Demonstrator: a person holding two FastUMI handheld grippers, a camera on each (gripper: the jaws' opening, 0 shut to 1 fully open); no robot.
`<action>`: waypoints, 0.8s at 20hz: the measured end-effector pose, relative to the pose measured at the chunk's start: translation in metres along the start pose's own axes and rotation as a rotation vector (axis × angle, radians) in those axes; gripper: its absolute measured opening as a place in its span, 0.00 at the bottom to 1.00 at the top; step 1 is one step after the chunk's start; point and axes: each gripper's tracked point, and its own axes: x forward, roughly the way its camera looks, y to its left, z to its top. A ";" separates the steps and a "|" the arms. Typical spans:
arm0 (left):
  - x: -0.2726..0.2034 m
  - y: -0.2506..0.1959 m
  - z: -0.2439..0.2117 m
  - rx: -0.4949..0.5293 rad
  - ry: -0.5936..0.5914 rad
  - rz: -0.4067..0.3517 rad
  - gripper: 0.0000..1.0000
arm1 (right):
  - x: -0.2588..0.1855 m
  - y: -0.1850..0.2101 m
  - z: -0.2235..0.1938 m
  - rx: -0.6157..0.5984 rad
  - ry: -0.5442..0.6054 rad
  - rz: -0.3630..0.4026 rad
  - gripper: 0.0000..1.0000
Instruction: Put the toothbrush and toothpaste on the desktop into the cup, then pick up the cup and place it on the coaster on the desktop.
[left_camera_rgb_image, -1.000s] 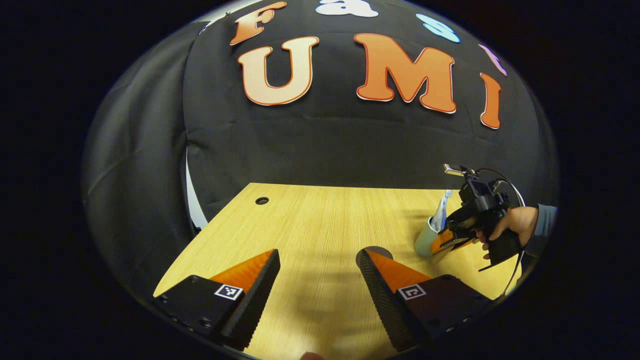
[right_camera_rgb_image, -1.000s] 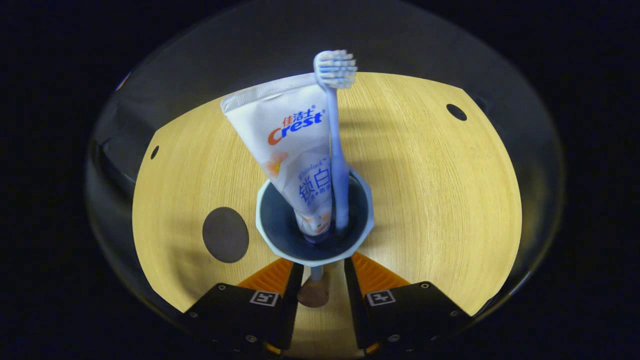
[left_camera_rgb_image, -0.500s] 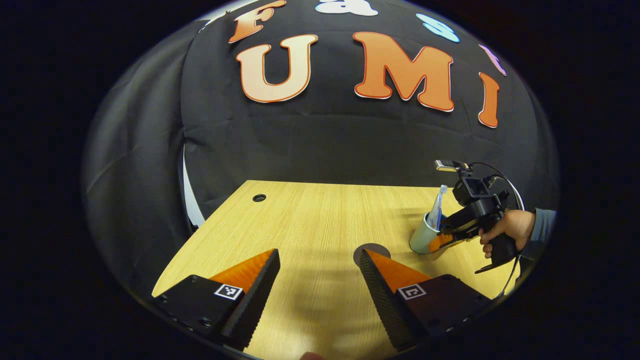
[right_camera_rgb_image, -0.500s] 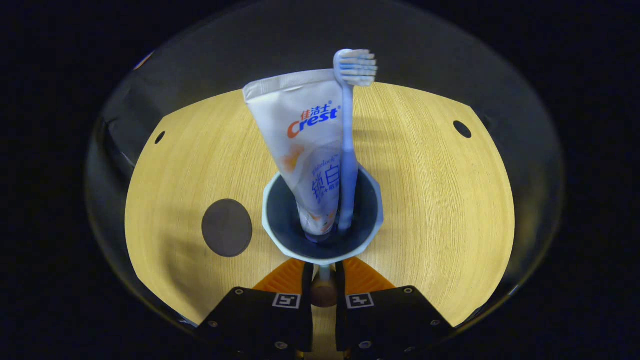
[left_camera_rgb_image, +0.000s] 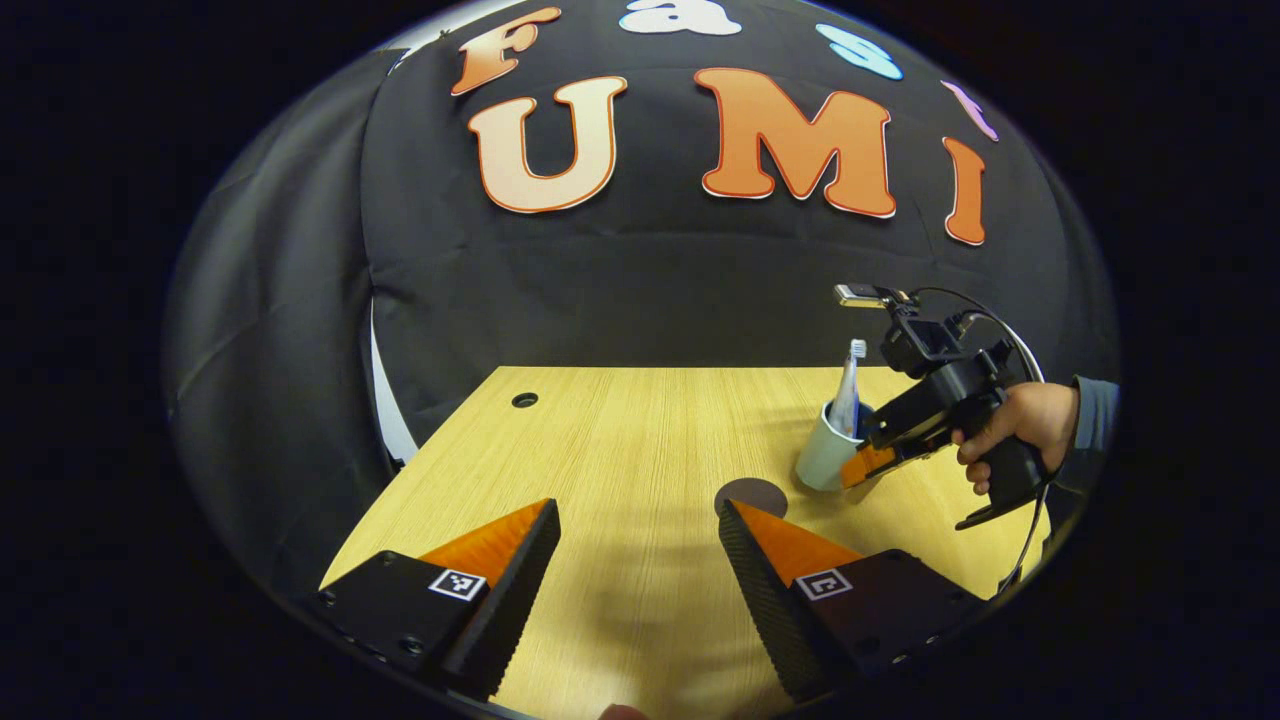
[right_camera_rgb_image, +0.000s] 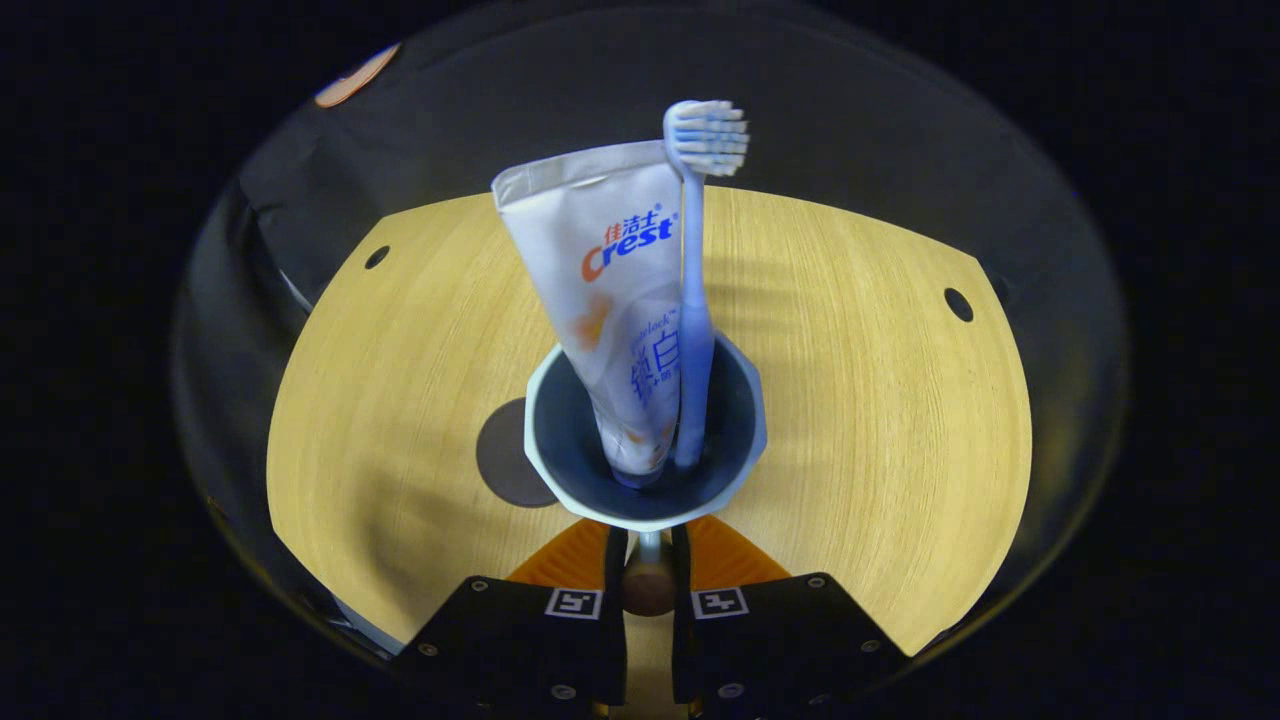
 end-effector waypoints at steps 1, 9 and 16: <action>-0.003 0.002 -0.001 0.000 0.001 0.004 0.96 | 0.001 0.000 0.001 -0.012 0.000 0.007 0.23; -0.007 0.033 -0.025 -0.027 0.038 0.046 0.96 | 0.013 -0.003 -0.001 -0.106 0.027 0.049 0.18; -0.003 0.045 -0.031 -0.046 0.070 0.059 0.96 | 0.020 -0.004 -0.013 -0.148 0.084 0.041 0.18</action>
